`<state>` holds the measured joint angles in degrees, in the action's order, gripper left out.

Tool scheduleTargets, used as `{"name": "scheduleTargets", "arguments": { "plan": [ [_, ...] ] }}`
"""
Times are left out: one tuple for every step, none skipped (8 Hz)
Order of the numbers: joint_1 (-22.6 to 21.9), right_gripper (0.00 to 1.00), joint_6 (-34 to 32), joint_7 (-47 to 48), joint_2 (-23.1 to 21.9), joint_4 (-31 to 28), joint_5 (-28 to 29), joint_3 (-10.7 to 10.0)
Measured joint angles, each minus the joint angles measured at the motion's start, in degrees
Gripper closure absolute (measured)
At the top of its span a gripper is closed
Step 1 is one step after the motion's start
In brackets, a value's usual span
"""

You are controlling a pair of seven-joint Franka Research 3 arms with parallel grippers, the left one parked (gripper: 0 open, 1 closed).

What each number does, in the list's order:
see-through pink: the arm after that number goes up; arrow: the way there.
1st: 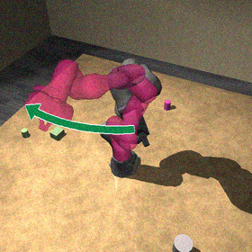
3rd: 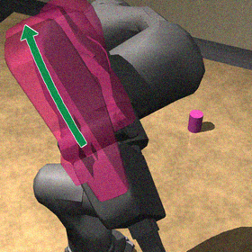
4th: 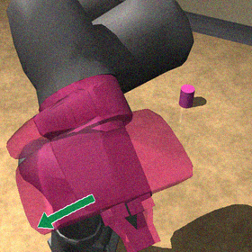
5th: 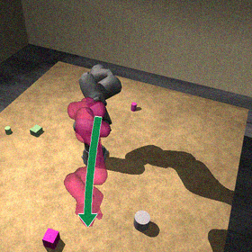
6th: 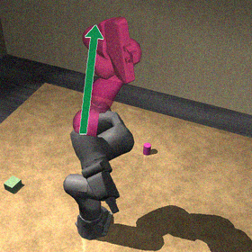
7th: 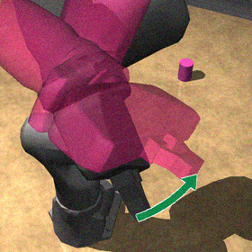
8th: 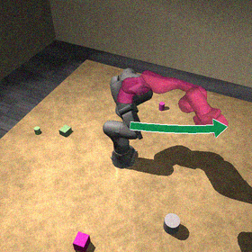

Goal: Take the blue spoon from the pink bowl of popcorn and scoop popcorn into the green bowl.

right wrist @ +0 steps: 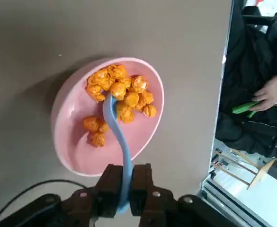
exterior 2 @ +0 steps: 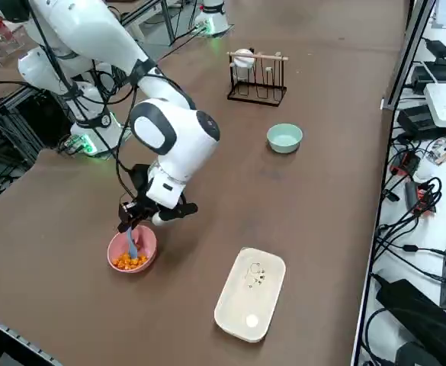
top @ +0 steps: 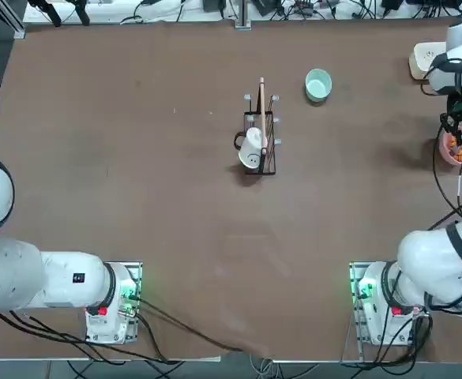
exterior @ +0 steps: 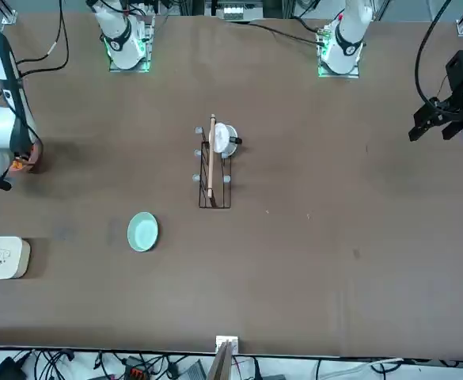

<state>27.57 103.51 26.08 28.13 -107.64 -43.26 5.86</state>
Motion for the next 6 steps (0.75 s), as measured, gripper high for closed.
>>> {"name": "scheduleTargets", "arguments": {
  "plan": [
    [-0.72,0.87,-0.20,2.05,0.40,-0.22,-0.83,0.10],
    [-1.82,0.87,-0.61,4.82,1.04,-0.43,-1.36,0.08],
    [-3.05,0.87,-0.90,7.77,1.90,-0.65,-1.92,0.08],
    [-4.49,0.87,-1.53,9.86,2.71,-0.66,-2.33,0.05],
    [-6.04,0.87,-2.16,11.96,3.27,-0.65,-2.88,0.02],
    [-7.55,0.87,-2.63,14.16,3.78,-0.65,-3.25,0.01]
  ]
}}
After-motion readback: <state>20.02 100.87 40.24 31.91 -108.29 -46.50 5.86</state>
